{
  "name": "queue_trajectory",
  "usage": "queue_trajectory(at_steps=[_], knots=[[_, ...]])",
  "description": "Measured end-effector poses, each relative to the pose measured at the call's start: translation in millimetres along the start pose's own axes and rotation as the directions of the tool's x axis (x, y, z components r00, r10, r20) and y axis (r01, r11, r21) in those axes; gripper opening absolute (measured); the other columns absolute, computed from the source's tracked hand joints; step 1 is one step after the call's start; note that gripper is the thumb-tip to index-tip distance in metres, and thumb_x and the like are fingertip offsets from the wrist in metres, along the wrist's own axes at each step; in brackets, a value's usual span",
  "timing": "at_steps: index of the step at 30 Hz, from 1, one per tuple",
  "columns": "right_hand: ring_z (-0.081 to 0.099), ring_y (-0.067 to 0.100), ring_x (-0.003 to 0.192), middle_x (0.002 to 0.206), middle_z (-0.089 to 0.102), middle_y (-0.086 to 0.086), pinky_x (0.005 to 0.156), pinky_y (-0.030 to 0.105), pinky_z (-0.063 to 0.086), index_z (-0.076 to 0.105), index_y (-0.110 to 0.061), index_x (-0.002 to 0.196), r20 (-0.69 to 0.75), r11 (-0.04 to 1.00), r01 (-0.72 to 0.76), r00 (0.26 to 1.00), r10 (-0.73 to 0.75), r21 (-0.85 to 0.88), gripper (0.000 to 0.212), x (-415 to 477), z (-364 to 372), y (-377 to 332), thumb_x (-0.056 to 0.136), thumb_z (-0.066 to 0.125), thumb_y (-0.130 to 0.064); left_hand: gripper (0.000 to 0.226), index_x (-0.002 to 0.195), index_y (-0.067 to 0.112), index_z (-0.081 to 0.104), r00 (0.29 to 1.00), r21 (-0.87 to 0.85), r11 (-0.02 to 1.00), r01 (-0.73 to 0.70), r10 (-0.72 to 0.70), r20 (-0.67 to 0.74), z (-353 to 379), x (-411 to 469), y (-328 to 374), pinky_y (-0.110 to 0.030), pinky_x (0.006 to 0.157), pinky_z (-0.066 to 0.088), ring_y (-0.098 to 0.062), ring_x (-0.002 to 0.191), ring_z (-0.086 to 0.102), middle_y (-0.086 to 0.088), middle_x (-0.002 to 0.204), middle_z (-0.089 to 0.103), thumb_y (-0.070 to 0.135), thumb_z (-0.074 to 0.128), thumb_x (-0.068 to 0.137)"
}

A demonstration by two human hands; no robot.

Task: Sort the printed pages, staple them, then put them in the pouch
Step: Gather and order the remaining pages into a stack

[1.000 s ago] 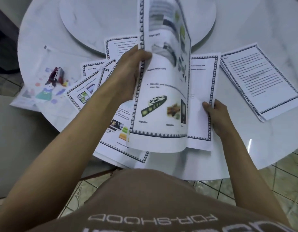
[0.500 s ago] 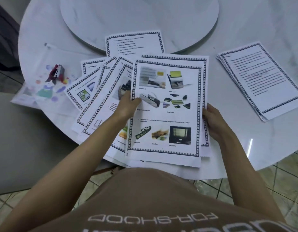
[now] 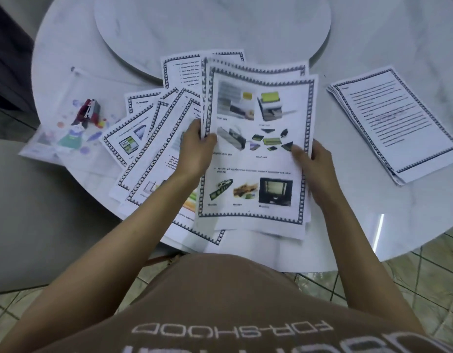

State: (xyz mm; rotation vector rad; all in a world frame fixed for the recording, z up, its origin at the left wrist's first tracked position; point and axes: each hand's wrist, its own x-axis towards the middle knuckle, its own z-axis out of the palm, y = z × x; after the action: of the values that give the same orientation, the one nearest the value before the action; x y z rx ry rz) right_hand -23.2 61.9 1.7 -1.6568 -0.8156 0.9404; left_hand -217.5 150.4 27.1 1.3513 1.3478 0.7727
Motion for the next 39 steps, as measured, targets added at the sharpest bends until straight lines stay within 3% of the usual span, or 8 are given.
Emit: queue_trajectory(at_steps=[5, 10, 16, 18, 22, 29, 35, 39], knots=[[0.064, 0.014, 0.104, 0.103, 0.066, -0.011, 0.091, 0.033, 0.053, 0.059, -0.030, 0.098, -0.137, 0.977, 0.198, 0.973, -0.185, 0.083, 0.013, 4.8, 3.1, -28.6, 0.092, 0.055, -0.020, 0.018, 0.097, 0.024, 0.048, 0.949, -0.093, 0.945, -0.312, 0.305, -0.083, -6.0, -4.8, 31.8, -0.029, 0.083, 0.050, -0.003, 0.081, 0.057, 0.015, 0.087, 0.058, 0.008, 0.047, 0.093], [0.064, 0.000, 0.096, 0.092, 0.068, -0.020, 0.086, 0.021, 0.051, 0.057, -0.029, 0.100, -0.228, 0.941, 0.293, 0.941, -0.251, 0.172, 0.016, 5.4, 10.7, -42.4, 0.092, 0.056, -0.014, 0.014, 0.102, 0.018, 0.046, 0.869, -0.198, 0.848, -0.492, 0.466, -0.166, -10.8, -7.9, 32.2, -0.026, 0.085, 0.049, -0.003, 0.085, 0.055, 0.009, 0.090, 0.056, 0.007, 0.048, 0.093], [0.062, 0.000, 0.096, 0.101, 0.064, -0.014, 0.093, 0.025, 0.049, 0.057, -0.032, 0.098, -0.154, 0.976, 0.169, 0.977, -0.148, 0.135, 0.016, -0.6, 20.7, -21.3, 0.092, 0.055, -0.017, 0.023, 0.119, 0.020, 0.045, 0.948, -0.144, 0.938, -0.315, 0.318, -0.005, -11.7, -7.1, -4.9, -0.025, 0.094, 0.049, 0.000, 0.103, 0.059, 0.008, 0.109, 0.061, 0.019, 0.048, 0.096], [0.062, 0.000, 0.093, 0.098, 0.064, -0.014, 0.092, 0.025, 0.049, 0.057, -0.033, 0.095, -0.146, 0.984, 0.141, 0.982, -0.123, 0.113, 0.014, -1.3, 20.9, -16.2, 0.093, 0.055, -0.019, 0.019, 0.115, 0.022, 0.047, 0.962, -0.102, 0.958, -0.270, 0.273, 0.021, -10.9, -6.7, -13.5, -0.019, 0.088, 0.050, 0.008, 0.094, 0.059, 0.016, 0.102, 0.060, 0.020, 0.048, 0.096], [0.063, 0.002, 0.086, 0.092, 0.064, -0.012, 0.085, 0.024, 0.052, 0.057, -0.031, 0.090, -0.175, 0.984, 0.153, 0.975, -0.136, 0.091, 0.012, 0.4, 11.9, -16.1, 0.093, 0.054, -0.020, 0.008, 0.099, 0.029, 0.054, 0.959, -0.091, 0.958, -0.272, 0.278, 0.049, -14.1, -2.9, -13.3, -0.026, 0.084, 0.052, -0.003, 0.090, 0.061, 0.014, 0.093, 0.062, 0.023, 0.051, 0.095], [0.063, 0.021, 0.089, 0.090, 0.065, 0.000, 0.088, 0.041, 0.053, 0.058, -0.026, 0.082, -0.252, 0.997, -0.024, 0.968, 0.003, -0.079, 0.012, 13.5, -30.5, 8.7, 0.092, 0.055, -0.020, 0.019, 0.099, 0.014, 0.054, 0.966, -0.147, 0.955, -0.259, 0.257, -0.033, -45.1, 7.6, -20.5, -0.018, 0.068, 0.052, -0.004, 0.079, 0.065, 0.003, 0.087, 0.067, -0.001, 0.044, 0.094], [0.062, 0.031, 0.096, 0.103, 0.065, 0.019, 0.091, 0.049, 0.050, 0.061, -0.009, 0.097, -0.332, 0.946, -0.239, 0.930, 0.157, -0.221, 0.015, 7.8, -59.1, 52.9, 0.091, 0.055, -0.021, 0.020, 0.105, 0.014, 0.058, 0.970, 0.128, 0.984, -0.126, 0.149, -0.193, -91.4, 12.8, -59.0, -0.021, 0.082, 0.048, -0.010, 0.088, 0.060, 0.008, 0.093, 0.065, 0.003, 0.049, 0.091], [0.061, 0.029, 0.097, 0.100, 0.063, 0.011, 0.091, 0.044, 0.050, 0.062, -0.005, 0.105, -0.347, 0.943, -0.262, 0.920, 0.181, -0.204, 0.022, 2.7, -61.7, 62.2, 0.091, 0.055, -0.020, 0.033, 0.123, 0.008, 0.053, 0.978, 0.409, 0.913, 0.014, 0.073, -0.197, -109.5, 15.0, -83.7, -0.018, 0.082, 0.041, -0.015, 0.098, 0.055, -0.007, 0.119, 0.060, 0.019, 0.056, 0.091]])
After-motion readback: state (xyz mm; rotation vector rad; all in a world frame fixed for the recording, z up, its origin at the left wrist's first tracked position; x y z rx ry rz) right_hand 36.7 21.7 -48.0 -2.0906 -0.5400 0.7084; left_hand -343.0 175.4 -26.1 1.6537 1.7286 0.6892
